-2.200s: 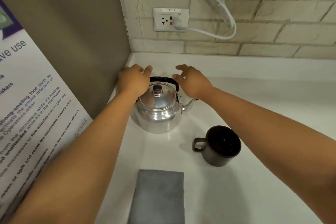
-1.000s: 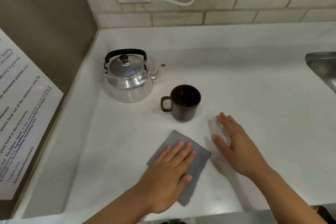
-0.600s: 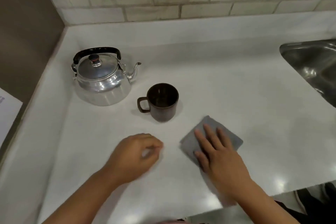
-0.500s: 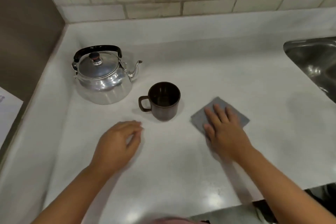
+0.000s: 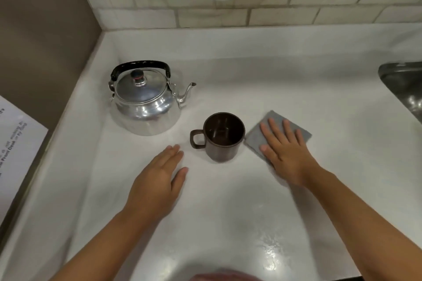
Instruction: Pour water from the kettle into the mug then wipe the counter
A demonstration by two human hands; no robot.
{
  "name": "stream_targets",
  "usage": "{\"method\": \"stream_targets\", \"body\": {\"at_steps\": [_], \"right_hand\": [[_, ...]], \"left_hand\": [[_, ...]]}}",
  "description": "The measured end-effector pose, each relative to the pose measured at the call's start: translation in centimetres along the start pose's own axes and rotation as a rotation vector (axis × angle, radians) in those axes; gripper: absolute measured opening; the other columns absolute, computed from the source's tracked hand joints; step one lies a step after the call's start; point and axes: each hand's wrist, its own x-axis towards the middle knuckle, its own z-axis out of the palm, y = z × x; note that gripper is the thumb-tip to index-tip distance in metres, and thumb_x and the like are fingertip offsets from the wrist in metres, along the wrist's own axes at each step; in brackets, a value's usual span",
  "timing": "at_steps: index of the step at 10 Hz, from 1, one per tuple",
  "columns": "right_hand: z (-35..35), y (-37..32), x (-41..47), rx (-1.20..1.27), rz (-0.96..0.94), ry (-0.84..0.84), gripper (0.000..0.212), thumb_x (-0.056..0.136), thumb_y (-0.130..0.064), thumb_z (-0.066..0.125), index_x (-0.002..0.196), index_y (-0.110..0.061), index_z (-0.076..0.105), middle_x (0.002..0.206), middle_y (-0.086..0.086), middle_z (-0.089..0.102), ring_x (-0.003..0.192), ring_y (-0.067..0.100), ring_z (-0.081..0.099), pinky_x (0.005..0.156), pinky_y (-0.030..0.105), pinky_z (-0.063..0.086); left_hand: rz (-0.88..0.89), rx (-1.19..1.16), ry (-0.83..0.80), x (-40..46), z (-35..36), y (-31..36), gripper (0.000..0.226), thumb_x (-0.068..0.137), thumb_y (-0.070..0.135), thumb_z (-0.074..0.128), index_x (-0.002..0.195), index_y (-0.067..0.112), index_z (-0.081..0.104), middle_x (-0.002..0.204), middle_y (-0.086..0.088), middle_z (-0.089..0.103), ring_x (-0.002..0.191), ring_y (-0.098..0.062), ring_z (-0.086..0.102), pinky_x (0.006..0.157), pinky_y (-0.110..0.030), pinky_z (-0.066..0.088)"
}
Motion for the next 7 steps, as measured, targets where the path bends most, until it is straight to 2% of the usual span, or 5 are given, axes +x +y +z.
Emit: {"method": "stream_targets", "body": {"at_steps": [1, 3, 5, 6, 7], "right_hand": [[1.2, -0.4, -5.6, -0.015, -0.153, -0.075, 0.065, 0.092, -0.058, 0.004, 0.147, -0.031, -0.019, 0.159, -0.011, -0.02, 0.144, 0.018, -0.027, 0.118, 0.043, -0.012], [0.8, -1.5, -13.8, 0.114, -0.321, -0.305, 0.075, 0.094, -0.044, 0.041, 0.143, -0.052, -0.015, 0.15, -0.037, -0.024, 0.139, -0.002, -0.03, 0.111, 0.023, -0.026], [-0.1, -2.2, -16.4, 0.136, -0.359, -0.38, 0.073, 0.092, -0.043, 0.046, 0.14, -0.054, -0.009, 0.144, -0.045, -0.025, 0.136, -0.008, -0.031, 0.109, 0.018, -0.027], [-0.4, -2.3, -16.1, 0.194, -0.319, -0.389, 0.075, 0.087, -0.041, 0.055, 0.142, -0.054, 0.004, 0.149, -0.044, -0.01, 0.137, -0.011, -0.024, 0.115, 0.02, -0.017], [-2.7, -2.7, -15.7, 0.361, -0.267, -0.158, 0.064, 0.079, -0.04, 0.067, 0.13, -0.064, 0.035, 0.141, -0.047, 0.029, 0.138, -0.017, 0.012, 0.111, 0.007, 0.01]], "left_hand": [[-0.001, -0.006, 0.007, 0.0, 0.0, 0.0, 0.043, 0.096, 0.03, 0.054, 0.137, 0.016, 0.052, 0.148, 0.003, 0.044, 0.133, 0.001, 0.025, 0.108, -0.02, 0.021], [-0.012, -0.011, 0.014, -0.3, 0.2, 0.2, 0.043, 0.097, 0.029, 0.052, 0.137, 0.016, 0.051, 0.149, 0.002, 0.043, 0.139, -0.011, 0.033, 0.109, -0.02, 0.02], [-0.004, -0.005, 0.009, -0.4, 0.0, 0.4, 0.043, 0.098, 0.028, 0.051, 0.138, 0.014, 0.05, 0.15, 0.0, 0.041, 0.14, -0.014, 0.032, 0.109, -0.021, 0.019], [-0.008, -0.021, -0.013, -0.1, -0.4, 0.2, 0.043, 0.098, 0.029, 0.051, 0.139, 0.014, 0.049, 0.15, 0.001, 0.041, 0.14, -0.014, 0.032, 0.108, -0.02, 0.018], [-0.013, -0.056, -0.063, 0.5, -1.0, -0.3, 0.043, 0.099, 0.033, 0.049, 0.139, 0.017, 0.048, 0.15, 0.003, 0.042, 0.139, -0.011, 0.033, 0.108, -0.018, 0.019]]}}
